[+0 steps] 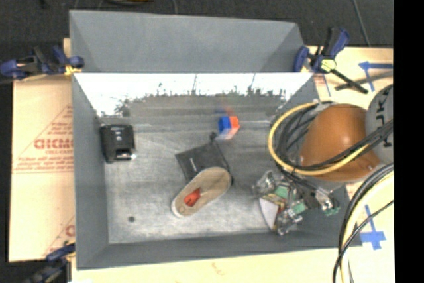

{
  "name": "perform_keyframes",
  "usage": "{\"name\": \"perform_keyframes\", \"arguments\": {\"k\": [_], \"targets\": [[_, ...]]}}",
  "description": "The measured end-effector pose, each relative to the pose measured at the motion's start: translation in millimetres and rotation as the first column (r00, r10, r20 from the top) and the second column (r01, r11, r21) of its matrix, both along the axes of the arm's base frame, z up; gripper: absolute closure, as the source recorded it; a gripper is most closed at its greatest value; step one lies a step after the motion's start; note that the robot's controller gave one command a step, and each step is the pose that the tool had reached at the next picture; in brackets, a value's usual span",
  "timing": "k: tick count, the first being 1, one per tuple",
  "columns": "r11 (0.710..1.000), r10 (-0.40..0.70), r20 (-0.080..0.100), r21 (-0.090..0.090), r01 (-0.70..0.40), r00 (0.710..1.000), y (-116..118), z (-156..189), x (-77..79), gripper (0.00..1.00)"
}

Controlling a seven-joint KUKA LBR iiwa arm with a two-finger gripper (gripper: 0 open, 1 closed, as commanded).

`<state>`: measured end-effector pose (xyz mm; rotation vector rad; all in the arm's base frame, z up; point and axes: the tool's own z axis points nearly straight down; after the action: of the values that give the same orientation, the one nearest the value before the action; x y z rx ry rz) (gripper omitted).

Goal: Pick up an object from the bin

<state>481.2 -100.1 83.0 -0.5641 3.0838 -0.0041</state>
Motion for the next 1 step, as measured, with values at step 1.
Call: {"name": "perform_keyframes", "arguments": {"k": [1], "targets": [[0.992,0.128,-0.003,0.001,-0.128,0.992,-4.9,11.4,0.9,0.00]]}}
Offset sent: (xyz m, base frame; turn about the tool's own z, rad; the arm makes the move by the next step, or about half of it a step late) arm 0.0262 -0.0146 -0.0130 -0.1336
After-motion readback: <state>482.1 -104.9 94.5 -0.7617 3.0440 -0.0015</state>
